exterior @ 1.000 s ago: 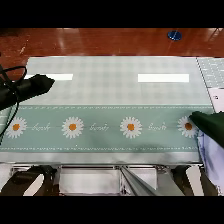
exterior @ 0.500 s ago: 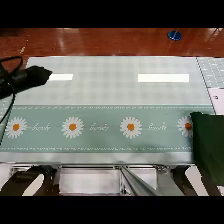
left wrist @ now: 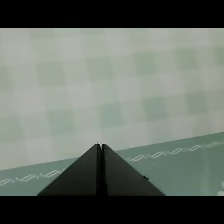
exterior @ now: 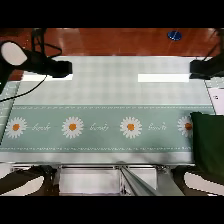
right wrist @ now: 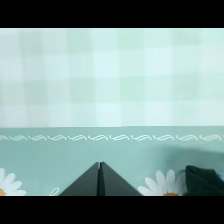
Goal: Fold the shirts.
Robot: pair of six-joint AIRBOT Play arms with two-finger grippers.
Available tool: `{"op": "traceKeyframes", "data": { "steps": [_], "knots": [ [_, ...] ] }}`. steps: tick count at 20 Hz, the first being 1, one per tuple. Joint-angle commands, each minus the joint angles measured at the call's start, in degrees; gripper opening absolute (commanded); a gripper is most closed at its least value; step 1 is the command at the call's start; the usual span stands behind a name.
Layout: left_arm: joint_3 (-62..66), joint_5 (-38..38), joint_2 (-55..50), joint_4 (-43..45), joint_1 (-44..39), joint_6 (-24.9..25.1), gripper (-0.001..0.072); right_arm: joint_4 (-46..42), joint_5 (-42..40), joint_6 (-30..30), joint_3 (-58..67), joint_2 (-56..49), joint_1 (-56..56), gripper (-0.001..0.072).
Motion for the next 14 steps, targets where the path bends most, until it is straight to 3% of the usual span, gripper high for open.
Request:
{"op": "traceKeyframes", "data": {
  "steps": [1,14],
  "knots": [
    [0.5,-5.3,-4.1,5.7,-0.4,-5.6,0.0016,-5.3,-2.8,0.2,-1.3,-6.0,7.6,0.0022],
    [1.0,-6.2,-7.0,5.7,-0.3,-5.6,0.0016,-4.2,-4.7,0.2,-1.3,-6.0,8.0,0.0023]
  ]
}}
